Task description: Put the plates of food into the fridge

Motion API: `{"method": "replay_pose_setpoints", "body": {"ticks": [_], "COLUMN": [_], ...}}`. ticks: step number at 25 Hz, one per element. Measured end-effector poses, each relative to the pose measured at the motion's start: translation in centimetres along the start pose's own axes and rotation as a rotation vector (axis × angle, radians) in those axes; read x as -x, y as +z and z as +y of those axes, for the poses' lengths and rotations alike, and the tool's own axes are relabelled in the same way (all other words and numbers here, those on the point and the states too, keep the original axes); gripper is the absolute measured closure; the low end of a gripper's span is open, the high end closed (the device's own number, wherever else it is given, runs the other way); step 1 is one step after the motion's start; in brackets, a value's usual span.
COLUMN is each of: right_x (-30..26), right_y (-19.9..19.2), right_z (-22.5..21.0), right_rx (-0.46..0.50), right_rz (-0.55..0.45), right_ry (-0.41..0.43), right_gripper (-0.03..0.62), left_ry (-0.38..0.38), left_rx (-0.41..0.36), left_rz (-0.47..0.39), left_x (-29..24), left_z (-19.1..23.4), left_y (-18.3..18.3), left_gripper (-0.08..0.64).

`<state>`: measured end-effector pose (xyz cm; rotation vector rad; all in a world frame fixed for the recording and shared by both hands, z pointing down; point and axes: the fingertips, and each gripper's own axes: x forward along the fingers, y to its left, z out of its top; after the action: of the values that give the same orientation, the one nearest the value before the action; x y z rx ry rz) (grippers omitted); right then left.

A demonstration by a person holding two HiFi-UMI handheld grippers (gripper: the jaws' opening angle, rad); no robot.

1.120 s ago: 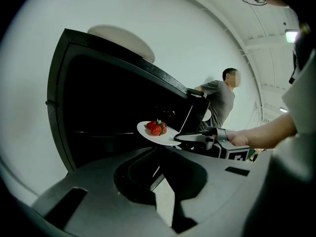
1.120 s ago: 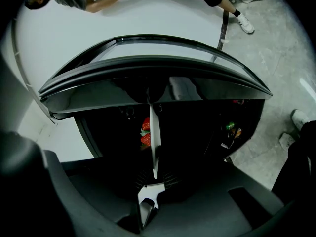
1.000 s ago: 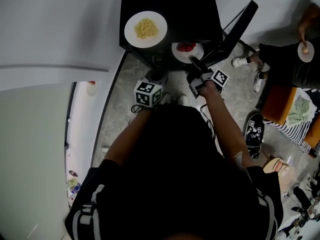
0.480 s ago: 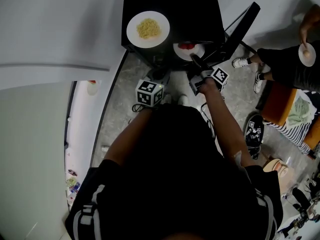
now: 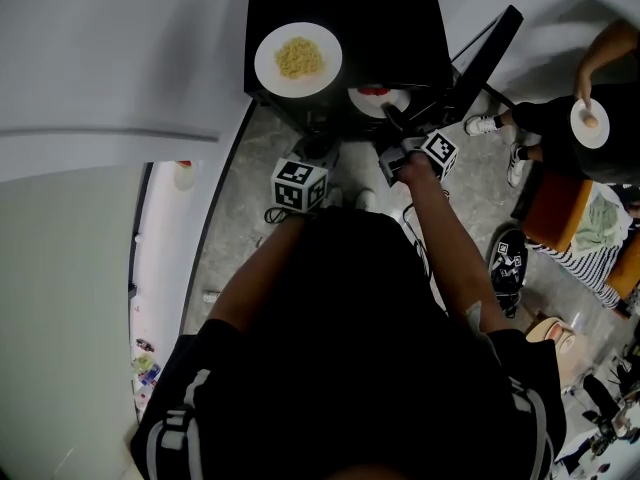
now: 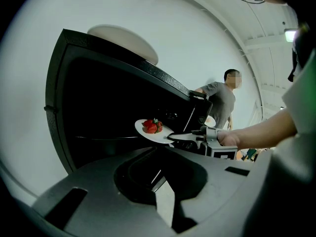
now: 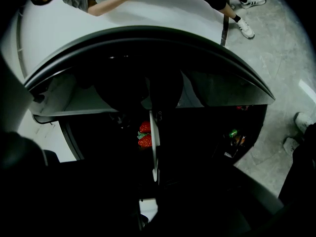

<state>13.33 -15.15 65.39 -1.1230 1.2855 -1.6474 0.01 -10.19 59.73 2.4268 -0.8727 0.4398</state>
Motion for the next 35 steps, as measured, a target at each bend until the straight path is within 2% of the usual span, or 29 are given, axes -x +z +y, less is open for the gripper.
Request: {"method": "replay_pose_setpoints", "body": {"ticks": [15, 25, 28, 35], "right_x": [-1.2, -1.4, -1.6, -1.6], "right_y": [0.5, 0.8, 1.3, 1.6], "right_z": [0.0, 0.7, 0.4, 0.4], "right_rx": [0.026, 0.020, -0.008, -0.003], "right_rz": [-0.032, -0.057, -0.080, -0.093], "right_ry": [0.002, 0.040, 0.028, 0.038], "right_gripper": [0.551, 0.551, 0.551, 0.551], "left_ry": [-0.011, -0.017, -0.012, -0.014], "left_rx": [0.006, -0.078, -0.089, -0.097], "left_rz": [0.019, 0.076, 0.086, 0.090], "left_x": [-1.6, -3.4, -3.5, -3.7], "left_z": [0.3, 0.0, 0.1, 0.1], "left_y": [0.3, -0.8, -0.6, -0.4], "left_gripper": [0.537, 0.537, 0.537, 0.537]}}
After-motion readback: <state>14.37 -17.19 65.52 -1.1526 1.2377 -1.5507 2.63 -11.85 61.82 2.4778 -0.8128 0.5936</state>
